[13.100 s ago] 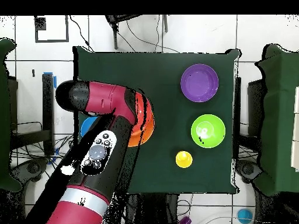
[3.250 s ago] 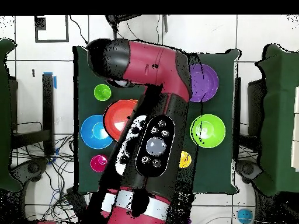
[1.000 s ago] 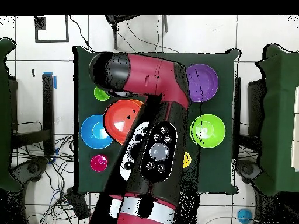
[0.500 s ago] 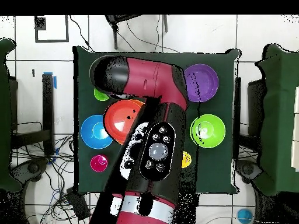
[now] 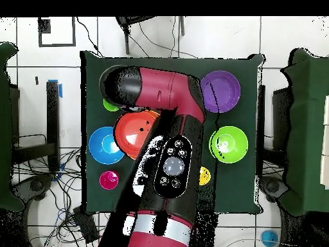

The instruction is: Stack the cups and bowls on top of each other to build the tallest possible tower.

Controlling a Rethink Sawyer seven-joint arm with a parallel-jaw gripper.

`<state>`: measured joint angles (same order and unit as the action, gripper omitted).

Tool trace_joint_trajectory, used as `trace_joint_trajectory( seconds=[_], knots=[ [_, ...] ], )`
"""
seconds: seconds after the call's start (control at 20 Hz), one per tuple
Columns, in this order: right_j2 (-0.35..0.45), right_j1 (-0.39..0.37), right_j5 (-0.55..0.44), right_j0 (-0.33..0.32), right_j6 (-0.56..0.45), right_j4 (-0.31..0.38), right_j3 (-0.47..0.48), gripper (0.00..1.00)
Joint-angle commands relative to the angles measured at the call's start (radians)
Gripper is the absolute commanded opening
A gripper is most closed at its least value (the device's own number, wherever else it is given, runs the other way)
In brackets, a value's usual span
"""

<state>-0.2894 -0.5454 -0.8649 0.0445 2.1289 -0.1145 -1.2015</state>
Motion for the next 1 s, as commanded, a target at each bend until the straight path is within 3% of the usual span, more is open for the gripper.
trace_joint_trajectory(
  seconds=[0.05,1.0],
  knots=[
    [0.126,0.043,0.056,-0.017,-0.086,0.085,-0.122,1.0],
    [0.133,0.055,0.125,-0.019,-0.082,0.093,-0.167,1.0]
  ],
)
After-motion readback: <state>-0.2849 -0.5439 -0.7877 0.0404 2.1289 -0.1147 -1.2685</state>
